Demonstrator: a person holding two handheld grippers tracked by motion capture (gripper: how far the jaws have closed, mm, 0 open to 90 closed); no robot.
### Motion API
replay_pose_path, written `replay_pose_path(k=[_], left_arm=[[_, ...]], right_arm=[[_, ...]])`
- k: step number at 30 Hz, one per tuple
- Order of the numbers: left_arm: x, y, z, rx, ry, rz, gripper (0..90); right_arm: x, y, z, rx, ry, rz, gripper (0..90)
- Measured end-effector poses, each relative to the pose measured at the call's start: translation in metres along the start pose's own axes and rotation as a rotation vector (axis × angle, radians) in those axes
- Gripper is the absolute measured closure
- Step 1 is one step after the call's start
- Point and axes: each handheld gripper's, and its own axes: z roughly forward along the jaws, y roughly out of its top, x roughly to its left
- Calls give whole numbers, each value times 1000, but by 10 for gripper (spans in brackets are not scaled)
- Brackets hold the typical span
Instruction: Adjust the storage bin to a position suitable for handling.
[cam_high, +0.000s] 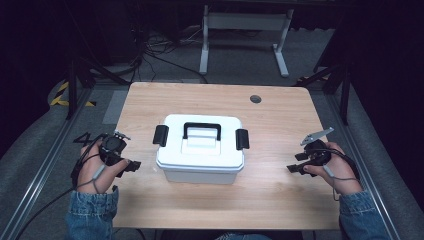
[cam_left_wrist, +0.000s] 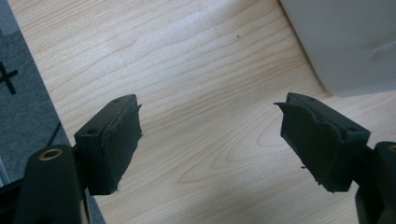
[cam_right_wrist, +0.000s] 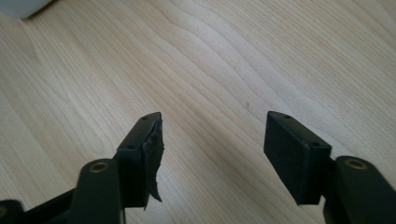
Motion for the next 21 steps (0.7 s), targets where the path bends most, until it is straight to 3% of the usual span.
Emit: replay_pose_path(k=[4,10,13,21], left_arm=[[0,0,-1,2,-11,6,228],[0,-1,0,9,-12,32,231],[-2,-2,-1,10,-14,31,231],[-1,-1,0,8,-9,43,232]], right_arm=[[0,0,0,-36,22,8,432],[1,5,-1,-82,2,-27,441],[3,8,-4,-104,-2,-15,457],[6,17,-7,-105,12,-30,455]])
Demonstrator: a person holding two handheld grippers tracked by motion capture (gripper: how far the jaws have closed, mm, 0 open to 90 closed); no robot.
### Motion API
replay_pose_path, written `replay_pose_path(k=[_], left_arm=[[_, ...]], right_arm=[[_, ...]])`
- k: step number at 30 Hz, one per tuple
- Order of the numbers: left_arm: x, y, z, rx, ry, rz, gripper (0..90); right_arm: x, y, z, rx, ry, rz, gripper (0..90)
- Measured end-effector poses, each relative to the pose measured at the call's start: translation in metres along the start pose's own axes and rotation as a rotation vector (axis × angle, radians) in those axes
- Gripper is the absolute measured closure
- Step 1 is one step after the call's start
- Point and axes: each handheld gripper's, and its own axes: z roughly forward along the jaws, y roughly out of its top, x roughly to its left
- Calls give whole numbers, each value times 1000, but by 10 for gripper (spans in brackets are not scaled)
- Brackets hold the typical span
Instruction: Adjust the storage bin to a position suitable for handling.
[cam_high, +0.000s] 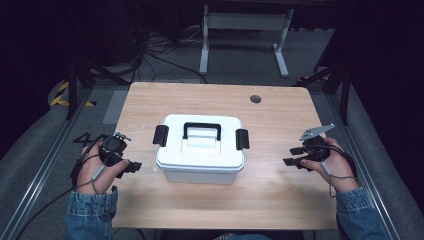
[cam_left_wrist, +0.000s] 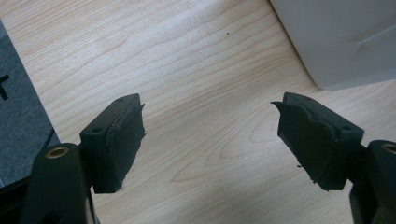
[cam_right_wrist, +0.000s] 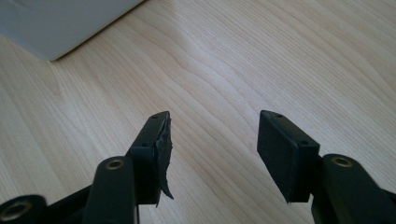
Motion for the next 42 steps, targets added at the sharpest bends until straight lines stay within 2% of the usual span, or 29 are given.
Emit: replay_pose_path(k=[9,12,20,25,30,33,39,42], left_arm=[[-1,1,0,9,-2,4,243],[0,2,0,5,5,9,245],[0,3,1,8,-1,12,242],[-2,4,2,13,-5,32,243],[-2,4,2,10,-3,35,239],[-2,4,2,12,-2,39,238],[-3,4,3,16,-5,42,236],[-2,4,3,16,-8,38,235]], right_arm=[[9,20,-8,-29,37,-11,458],[15,34,-13,-35,37,-43,465],[29,59,-22,-60,47,-71,469],[40,77,-29,-90,77,-88,473],[48,97,-37,-118,102,-105,473],[53,106,-38,-115,96,-115,473],[62,125,-41,-129,113,-154,469],[71,140,-38,-128,135,-184,458]])
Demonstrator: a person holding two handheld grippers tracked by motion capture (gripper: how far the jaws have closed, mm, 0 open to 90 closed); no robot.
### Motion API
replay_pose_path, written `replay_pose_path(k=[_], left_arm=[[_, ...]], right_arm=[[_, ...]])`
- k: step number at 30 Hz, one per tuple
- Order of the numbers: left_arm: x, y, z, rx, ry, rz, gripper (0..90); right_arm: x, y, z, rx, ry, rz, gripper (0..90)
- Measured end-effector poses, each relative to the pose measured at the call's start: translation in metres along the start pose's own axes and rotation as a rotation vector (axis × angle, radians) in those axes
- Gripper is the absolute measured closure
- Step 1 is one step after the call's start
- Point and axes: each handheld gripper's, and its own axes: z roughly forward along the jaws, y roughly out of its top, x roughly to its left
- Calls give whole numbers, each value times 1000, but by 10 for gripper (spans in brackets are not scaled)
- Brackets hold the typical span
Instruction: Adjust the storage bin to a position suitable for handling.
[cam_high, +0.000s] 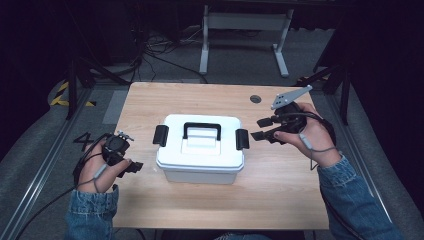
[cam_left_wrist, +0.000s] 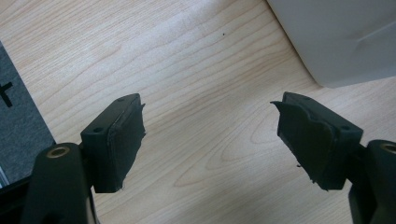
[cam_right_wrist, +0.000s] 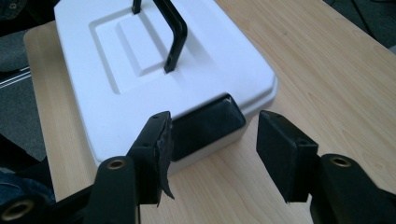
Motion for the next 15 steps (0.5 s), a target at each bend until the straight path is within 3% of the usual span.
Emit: replay_pose_path(k=[12,15], left_arm=[[2,0,0,-3,-1,2,232],[3,0,0,-7,-5,-2,232]], right_arm=[[8,38,34,11,53,-60,446],[10,45,44,23,66,-54,447]])
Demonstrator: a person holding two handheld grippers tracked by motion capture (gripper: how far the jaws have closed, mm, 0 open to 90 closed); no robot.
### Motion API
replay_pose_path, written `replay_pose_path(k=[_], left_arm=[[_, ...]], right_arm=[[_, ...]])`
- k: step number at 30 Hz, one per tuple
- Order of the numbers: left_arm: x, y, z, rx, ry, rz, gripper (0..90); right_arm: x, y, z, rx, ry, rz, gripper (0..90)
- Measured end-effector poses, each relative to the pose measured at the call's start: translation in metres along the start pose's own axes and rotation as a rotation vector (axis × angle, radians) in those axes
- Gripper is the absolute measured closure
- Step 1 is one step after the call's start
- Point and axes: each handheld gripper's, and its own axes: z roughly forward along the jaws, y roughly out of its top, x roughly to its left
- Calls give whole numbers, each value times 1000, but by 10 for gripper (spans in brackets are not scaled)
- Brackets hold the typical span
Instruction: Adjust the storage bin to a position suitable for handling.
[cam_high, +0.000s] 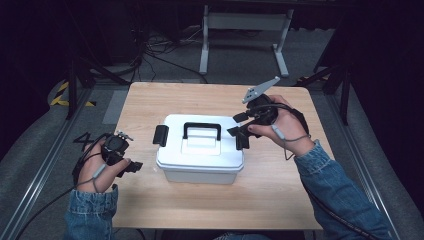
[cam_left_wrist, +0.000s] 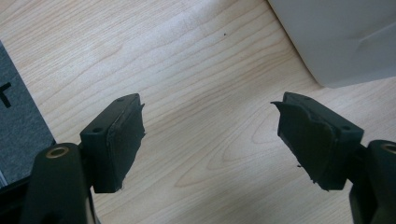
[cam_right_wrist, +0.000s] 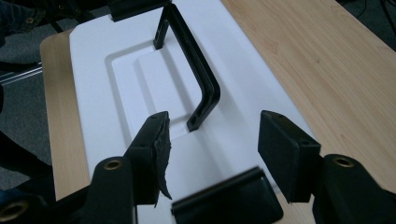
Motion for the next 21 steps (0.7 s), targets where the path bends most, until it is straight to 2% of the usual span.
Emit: replay_pose_path(k=[11,16,21], left_arm=[[1,6,0,-3,-4,9,230],[2,12,1,-13,-7,23,230],[2,13,1,-12,-10,14,229]], right_arm=[[-2,21,42,51,34,-22,456],[-3,25,54,64,46,-22,468],[-4,26,63,78,59,-24,511]])
